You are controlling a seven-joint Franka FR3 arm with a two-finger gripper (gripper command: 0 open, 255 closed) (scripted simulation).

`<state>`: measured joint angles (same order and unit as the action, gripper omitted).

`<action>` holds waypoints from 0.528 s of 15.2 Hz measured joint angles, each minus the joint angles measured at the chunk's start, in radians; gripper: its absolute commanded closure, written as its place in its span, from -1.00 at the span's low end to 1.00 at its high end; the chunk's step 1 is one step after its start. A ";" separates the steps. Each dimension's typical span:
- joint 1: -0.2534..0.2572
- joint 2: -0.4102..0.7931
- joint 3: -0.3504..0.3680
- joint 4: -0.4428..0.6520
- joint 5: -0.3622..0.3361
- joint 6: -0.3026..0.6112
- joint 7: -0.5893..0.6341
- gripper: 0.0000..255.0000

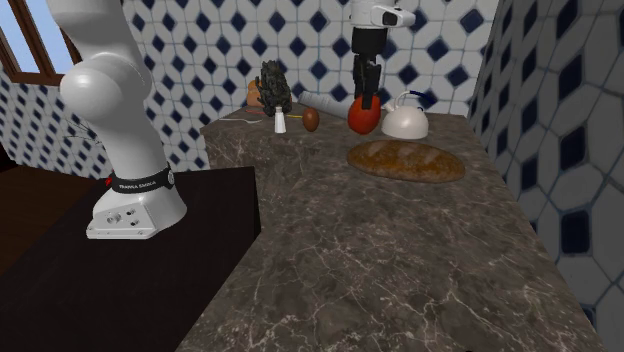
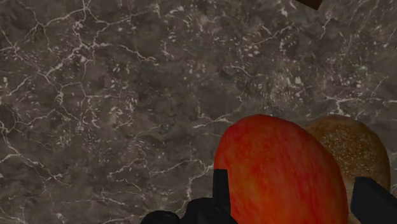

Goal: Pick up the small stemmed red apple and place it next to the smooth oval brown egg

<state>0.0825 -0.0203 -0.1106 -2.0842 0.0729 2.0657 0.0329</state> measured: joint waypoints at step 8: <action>0.093 0.027 0.095 0.027 0.001 0.013 0.187 1.00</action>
<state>0.1752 0.0068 -0.0158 -2.0577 0.0739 2.0787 0.2197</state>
